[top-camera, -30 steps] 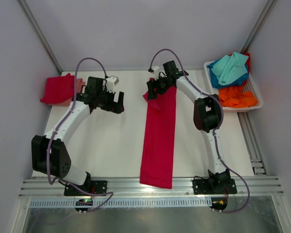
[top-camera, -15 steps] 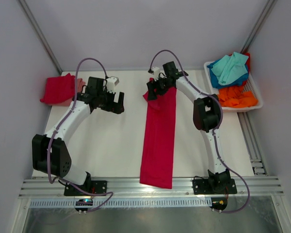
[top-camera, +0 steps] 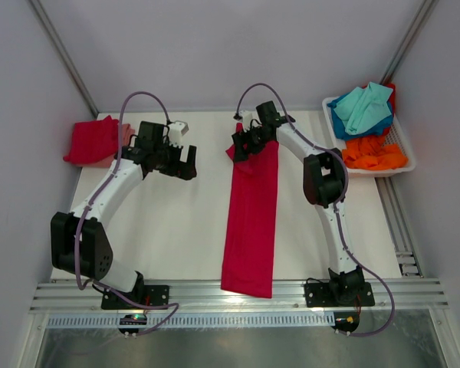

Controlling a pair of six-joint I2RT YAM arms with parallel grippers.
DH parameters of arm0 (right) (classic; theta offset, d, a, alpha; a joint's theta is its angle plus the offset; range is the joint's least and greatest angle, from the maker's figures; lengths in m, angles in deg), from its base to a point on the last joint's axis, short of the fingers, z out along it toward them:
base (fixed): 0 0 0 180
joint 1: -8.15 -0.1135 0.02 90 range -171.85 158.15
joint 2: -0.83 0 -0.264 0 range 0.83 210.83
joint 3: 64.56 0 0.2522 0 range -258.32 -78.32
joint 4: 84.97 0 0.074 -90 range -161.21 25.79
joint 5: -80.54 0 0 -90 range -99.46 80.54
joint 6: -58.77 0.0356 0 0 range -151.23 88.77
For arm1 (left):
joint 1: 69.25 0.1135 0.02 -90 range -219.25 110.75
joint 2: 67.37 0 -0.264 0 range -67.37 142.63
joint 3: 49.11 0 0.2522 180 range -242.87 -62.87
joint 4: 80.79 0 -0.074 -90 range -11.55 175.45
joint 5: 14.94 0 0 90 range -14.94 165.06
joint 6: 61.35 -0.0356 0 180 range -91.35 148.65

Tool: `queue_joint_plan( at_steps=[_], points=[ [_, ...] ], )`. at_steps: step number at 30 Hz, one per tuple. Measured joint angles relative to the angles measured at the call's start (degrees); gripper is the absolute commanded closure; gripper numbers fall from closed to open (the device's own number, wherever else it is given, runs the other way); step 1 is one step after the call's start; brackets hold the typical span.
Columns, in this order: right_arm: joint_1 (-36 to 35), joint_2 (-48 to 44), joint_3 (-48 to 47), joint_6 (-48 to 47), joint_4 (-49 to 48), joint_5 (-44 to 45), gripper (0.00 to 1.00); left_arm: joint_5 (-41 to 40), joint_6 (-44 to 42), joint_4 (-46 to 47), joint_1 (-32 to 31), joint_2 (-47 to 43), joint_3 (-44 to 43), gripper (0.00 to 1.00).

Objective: Fold and stack the t-shirts
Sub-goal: Rotate the tshirt 90 degrees

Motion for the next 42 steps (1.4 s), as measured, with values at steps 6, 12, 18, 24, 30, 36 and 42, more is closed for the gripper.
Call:
queue_joint_plan(
  at_steps=[6,12,18,24,30,36,42],
  points=[
    [0.0,0.3,-0.3,0.4,-0.3,-0.3,0.45,0.2,0.0,-0.1,0.0,0.0,0.0,0.01],
    [0.0,0.5,-0.3,0.9,-0.6,-0.6,0.76,0.3,0.0,-0.1,0.0,0.0,0.0,0.01],
    [0.0,0.5,-0.3,0.9,-0.7,-0.3,0.90,0.4,0.0,-0.1,0.0,0.0,0.0,0.01],
    [0.0,0.0,1.4,0.9,-3.3,2.4,0.94,0.4,0.0,-0.1,0.0,0.1,0.0,0.01],
    [0.0,-2.2,2.6,1.0,-4.7,5.3,0.97,0.6,0.0,-0.1,0.0,0.1,0.0,0.01],
    [0.3,-6.6,4.0,1.9,-7.3,7.9,0.97,0.7,0.0,-0.1,0.0,0.1,0.0,0.01],
    [1.5,-7.8,4.0,3.9,-8.6,11.3,0.97,0.8,0.0,-0.1,0.0,0.1,0.0,0.01]
  ],
)
